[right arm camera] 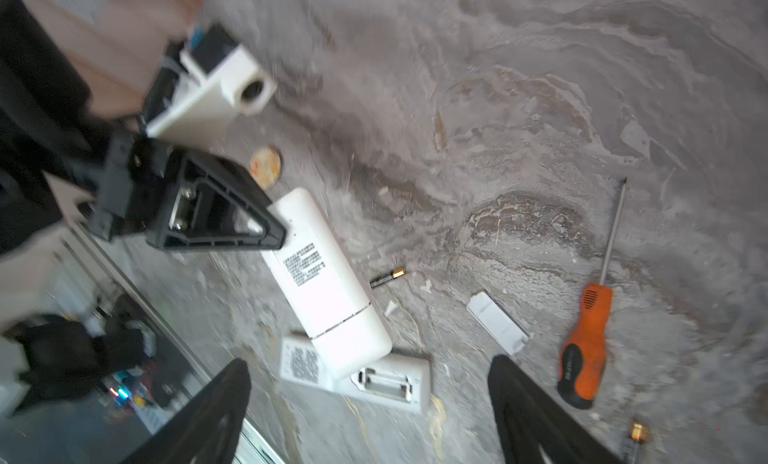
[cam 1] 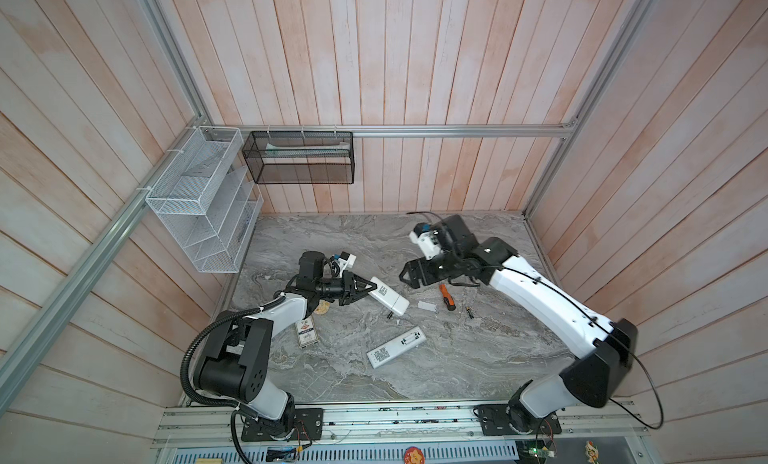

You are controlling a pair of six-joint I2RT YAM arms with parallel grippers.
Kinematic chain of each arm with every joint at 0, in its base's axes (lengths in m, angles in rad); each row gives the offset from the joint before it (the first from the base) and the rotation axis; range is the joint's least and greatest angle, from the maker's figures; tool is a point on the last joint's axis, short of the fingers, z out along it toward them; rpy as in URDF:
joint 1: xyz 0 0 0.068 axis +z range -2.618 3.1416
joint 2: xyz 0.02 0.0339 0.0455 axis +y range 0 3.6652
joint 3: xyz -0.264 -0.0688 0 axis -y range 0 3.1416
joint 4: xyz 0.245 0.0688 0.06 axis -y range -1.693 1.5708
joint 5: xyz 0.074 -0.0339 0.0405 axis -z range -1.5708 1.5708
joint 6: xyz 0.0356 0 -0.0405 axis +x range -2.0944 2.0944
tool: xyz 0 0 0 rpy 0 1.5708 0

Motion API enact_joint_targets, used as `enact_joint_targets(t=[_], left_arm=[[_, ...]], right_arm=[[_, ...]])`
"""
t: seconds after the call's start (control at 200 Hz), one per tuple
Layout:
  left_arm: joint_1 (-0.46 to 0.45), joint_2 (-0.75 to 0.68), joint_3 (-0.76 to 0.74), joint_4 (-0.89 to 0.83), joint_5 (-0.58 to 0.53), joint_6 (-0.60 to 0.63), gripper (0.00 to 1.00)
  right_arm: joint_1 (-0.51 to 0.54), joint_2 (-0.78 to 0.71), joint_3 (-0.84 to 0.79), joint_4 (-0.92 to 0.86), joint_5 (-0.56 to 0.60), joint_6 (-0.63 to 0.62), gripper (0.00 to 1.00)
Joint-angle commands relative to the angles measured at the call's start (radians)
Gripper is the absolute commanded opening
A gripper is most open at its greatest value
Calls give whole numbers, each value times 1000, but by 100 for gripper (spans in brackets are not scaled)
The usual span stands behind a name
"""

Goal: Unload the batteries from the remote control

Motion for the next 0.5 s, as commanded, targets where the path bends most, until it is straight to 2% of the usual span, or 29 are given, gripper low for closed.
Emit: enact_joint_targets(t=[0.0, 0.03, 0.095, 0.235, 0.49], left_arm=[[5, -17, -51, 310, -81, -258, 21], [5, -17, -59, 349, -97, -289, 21], [3, -15, -67, 410, -132, -353, 21], [1, -6, -51, 438, -144, -385, 21], [-6, 2, -43, 457, -136, -398, 21]], right_arm=[[-100, -151, -264, 374, -282, 385, 90], [-135, -190, -331, 442, -316, 449, 90], [-168, -217, -392, 491, -358, 496, 90], [-163, -167, -401, 477, -444, 475, 89], [-134, -38, -352, 522, -475, 468, 82]])
